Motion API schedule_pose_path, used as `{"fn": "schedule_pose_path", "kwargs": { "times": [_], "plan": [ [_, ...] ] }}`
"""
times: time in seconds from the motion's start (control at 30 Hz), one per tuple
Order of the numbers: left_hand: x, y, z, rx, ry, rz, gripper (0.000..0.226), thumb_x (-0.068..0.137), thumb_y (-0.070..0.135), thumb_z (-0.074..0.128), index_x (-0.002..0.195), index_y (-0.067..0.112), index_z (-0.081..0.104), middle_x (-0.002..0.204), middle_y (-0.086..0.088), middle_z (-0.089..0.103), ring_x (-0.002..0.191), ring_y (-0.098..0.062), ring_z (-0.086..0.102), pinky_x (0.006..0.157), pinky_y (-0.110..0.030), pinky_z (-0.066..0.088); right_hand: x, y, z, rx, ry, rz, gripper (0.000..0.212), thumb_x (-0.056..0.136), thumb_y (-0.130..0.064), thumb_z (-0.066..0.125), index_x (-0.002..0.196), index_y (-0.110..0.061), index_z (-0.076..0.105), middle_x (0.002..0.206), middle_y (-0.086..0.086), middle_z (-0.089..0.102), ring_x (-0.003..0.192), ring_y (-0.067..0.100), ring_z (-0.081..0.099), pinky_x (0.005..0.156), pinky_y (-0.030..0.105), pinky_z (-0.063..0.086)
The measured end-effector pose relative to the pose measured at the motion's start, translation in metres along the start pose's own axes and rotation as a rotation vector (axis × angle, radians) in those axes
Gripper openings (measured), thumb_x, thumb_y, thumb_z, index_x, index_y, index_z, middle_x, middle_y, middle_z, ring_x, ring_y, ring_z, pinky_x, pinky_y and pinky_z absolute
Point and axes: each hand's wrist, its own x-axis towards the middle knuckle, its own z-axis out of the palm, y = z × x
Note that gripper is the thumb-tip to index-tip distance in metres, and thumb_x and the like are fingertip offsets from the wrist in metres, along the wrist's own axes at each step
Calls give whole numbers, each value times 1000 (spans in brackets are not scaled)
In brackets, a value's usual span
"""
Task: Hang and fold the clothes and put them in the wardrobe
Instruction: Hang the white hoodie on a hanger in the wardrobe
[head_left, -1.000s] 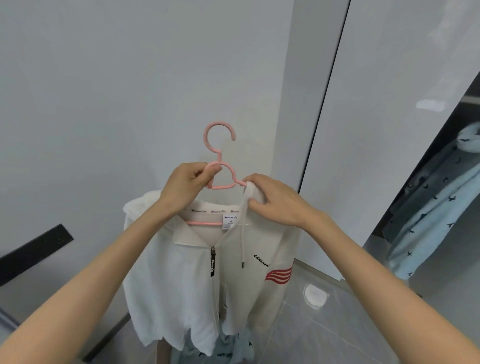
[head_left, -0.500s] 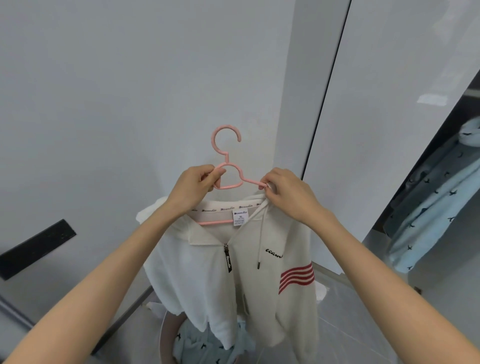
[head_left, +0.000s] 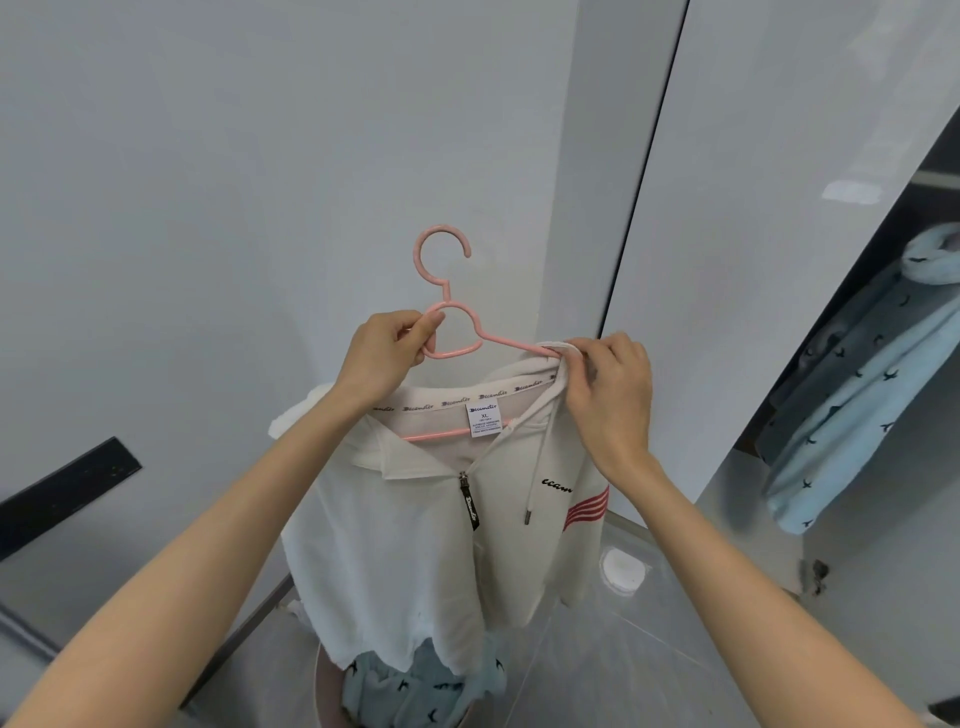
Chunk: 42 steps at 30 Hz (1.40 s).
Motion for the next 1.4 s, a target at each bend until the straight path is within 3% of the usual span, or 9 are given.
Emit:
{"fn": "schedule_pose_path", "kwargs": {
  "times": [0.1, 0.3, 0.5, 0.6, 0.8, 1.1, 1.27, 1.33, 1.4],
  "plan": [
    [-2, 0, 0, -18, 2, -18, 43, 96, 39, 50, 59, 18, 53, 40, 11, 43, 42, -5, 39, 51, -14, 30, -6, 0, 4, 215, -27, 247, 9, 92, -17, 57, 88, -12, 64, 87, -3, 58, 74, 11, 54, 74, 32, 47],
    [-4, -3, 1, -81, 8, -35, 42, 95, 40, 51, 59, 18, 54, 42, 11, 41, 44, -7, 36, 54, -21, 30, -31, 7, 14, 343, -222, 453, 18, 88, -25, 64, 89, -11, 51, 78, -4, 53, 71, 12, 49, 69, 28, 45],
    [0, 5, -6, -113, 29, -23, 42, 95, 40, 51, 60, 18, 54, 41, 11, 40, 42, -6, 36, 48, -15, 28, -69, 5, 45, 355, -992, 651, 15, 90, -37, 60, 95, -24, 65, 101, -4, 66, 89, 9, 57, 82, 27, 47],
    [2, 8, -8, -134, 41, -12, 42, 96, 39, 51, 60, 17, 53, 43, 10, 38, 42, -7, 33, 45, -15, 26, -75, -5, 57, 476, -1117, 748, 25, 92, -34, 59, 107, -16, 66, 103, -5, 65, 85, 8, 59, 76, 20, 48],
    [6, 5, -12, -181, 81, -40, 42, 96, 36, 51, 60, 16, 53, 44, 10, 38, 42, -6, 33, 43, -12, 26, -75, -8, 69, 754, -989, 951, 18, 88, -23, 68, 97, -7, 68, 88, 3, 70, 66, 9, 65, 80, 24, 54],
    [15, -4, -21, -197, 158, -66, 42, 96, 38, 50, 61, 15, 54, 40, 12, 43, 41, -4, 37, 43, -11, 28, -82, 25, 42, 974, -1131, 1079, 17, 93, -23, 59, 107, -19, 68, 92, -5, 72, 81, 9, 62, 84, 26, 49],
    [12, 7, -13, -219, 57, -20, 43, 96, 39, 50, 59, 16, 53, 42, 11, 40, 43, -4, 34, 45, -13, 28, -85, 25, 55, 519, -1116, 897, 20, 94, -34, 57, 107, -25, 68, 104, -9, 69, 86, 11, 54, 76, 20, 44],
    [11, 13, -14, -227, 28, 9, 43, 96, 37, 51, 59, 15, 54, 46, 7, 39, 43, -5, 33, 46, -13, 28, -81, 27, 56, 355, -962, 770, 18, 91, -27, 61, 106, -20, 68, 98, -9, 66, 86, 7, 56, 69, 11, 41],
    [11, 19, -15, -225, -1, 29, 42, 96, 35, 51, 59, 14, 54, 45, 8, 39, 42, -5, 32, 45, -12, 27, -72, 26, 49, 273, -793, 623, 9, 87, -25, 65, 92, -20, 70, 88, -8, 68, 79, 4, 58, 68, 13, 42]
  ]
}}
